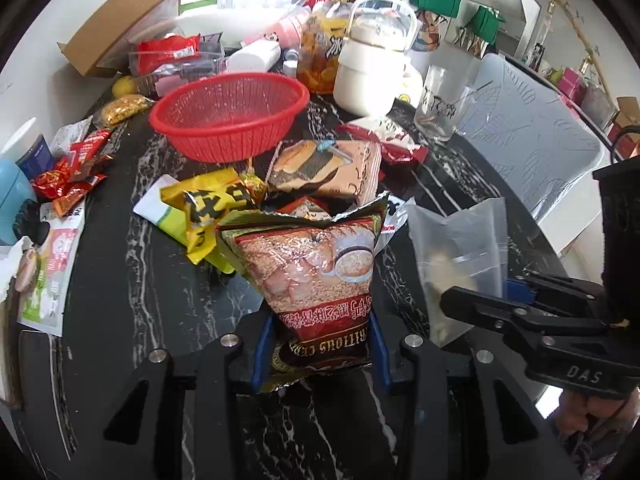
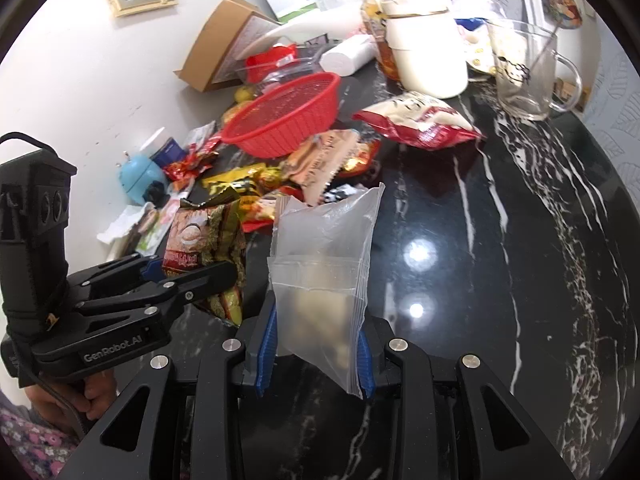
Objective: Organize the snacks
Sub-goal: 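Carry the pink bag and clear bag with both grippers over the red basket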
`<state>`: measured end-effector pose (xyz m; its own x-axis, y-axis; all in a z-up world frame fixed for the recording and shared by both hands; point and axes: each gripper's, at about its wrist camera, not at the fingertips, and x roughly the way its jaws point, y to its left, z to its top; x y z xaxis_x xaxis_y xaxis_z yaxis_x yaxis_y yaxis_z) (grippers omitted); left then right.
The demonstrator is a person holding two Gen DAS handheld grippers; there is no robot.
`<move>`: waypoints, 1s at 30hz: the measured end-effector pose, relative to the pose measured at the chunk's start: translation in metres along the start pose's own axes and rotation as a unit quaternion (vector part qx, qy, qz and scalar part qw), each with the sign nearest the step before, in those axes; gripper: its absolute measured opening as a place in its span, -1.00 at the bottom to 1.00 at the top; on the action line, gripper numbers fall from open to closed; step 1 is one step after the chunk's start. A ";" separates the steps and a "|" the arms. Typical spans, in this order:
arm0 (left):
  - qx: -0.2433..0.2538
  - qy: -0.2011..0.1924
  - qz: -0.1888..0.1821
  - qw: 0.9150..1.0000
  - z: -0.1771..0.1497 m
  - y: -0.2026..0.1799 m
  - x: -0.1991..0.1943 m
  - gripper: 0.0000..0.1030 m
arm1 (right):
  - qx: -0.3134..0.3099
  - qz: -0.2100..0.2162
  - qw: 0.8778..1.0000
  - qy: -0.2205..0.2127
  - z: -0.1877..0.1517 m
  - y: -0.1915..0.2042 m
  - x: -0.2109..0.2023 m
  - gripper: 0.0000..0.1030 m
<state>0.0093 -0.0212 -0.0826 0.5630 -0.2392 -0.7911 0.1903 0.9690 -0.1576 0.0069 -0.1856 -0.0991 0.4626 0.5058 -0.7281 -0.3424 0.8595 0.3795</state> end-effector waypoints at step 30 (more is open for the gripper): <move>0.014 -0.157 0.007 0.987 0.090 0.029 -0.071 -0.23 | -0.114 0.046 0.989 -0.081 0.110 0.054 -0.019 -0.36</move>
<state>0.0477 0.0186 0.0222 0.7866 -0.2381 -0.5697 0.2004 0.9712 -0.1292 0.0690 -0.1406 -0.0017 0.5394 0.6019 -0.5889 -0.5565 0.7797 0.2872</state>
